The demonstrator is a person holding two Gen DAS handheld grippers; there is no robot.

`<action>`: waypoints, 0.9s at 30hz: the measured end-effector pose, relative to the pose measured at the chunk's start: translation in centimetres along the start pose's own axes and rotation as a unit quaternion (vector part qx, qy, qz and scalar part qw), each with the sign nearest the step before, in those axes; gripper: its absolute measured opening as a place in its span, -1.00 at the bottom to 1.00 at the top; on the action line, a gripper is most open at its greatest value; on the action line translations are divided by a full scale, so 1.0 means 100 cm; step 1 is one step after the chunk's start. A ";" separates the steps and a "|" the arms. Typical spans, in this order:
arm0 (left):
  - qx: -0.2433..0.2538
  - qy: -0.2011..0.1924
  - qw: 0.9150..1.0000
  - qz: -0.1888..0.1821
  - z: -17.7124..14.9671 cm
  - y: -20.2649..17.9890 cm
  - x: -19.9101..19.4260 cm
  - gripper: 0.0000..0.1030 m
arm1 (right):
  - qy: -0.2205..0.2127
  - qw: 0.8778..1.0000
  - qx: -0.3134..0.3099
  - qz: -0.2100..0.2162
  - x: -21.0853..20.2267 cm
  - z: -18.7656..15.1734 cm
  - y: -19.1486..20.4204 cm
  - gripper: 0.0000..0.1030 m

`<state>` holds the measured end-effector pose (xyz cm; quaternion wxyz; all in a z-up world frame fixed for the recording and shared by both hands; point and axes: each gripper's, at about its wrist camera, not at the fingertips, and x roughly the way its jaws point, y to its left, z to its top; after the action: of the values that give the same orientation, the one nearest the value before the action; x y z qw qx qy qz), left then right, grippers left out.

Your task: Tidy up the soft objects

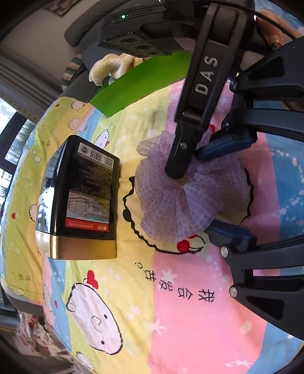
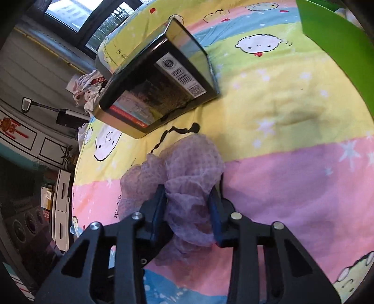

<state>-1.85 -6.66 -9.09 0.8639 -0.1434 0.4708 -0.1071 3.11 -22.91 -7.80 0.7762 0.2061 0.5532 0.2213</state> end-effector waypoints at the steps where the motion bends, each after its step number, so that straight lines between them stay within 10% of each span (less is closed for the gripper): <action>1: 0.000 0.000 1.000 0.001 0.000 0.000 0.000 -0.02 | -0.004 1.000 -0.005 -0.003 0.000 -0.001 0.002 -0.37; 12: 0.051 -0.033 0.998 0.001 0.004 -0.030 -0.024 -0.30 | -0.032 0.997 -0.002 0.069 -0.027 -0.006 0.010 -0.58; 27: 0.209 -0.123 0.966 -0.090 0.060 -0.167 -0.063 -0.30 | -0.250 0.968 0.015 0.016 -0.183 0.020 -0.018 -0.53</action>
<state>-0.98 -19.34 4.77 0.9128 -0.0130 0.3131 -0.2619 -0.06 -34.99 5.91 0.8831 0.2752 0.3412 0.1673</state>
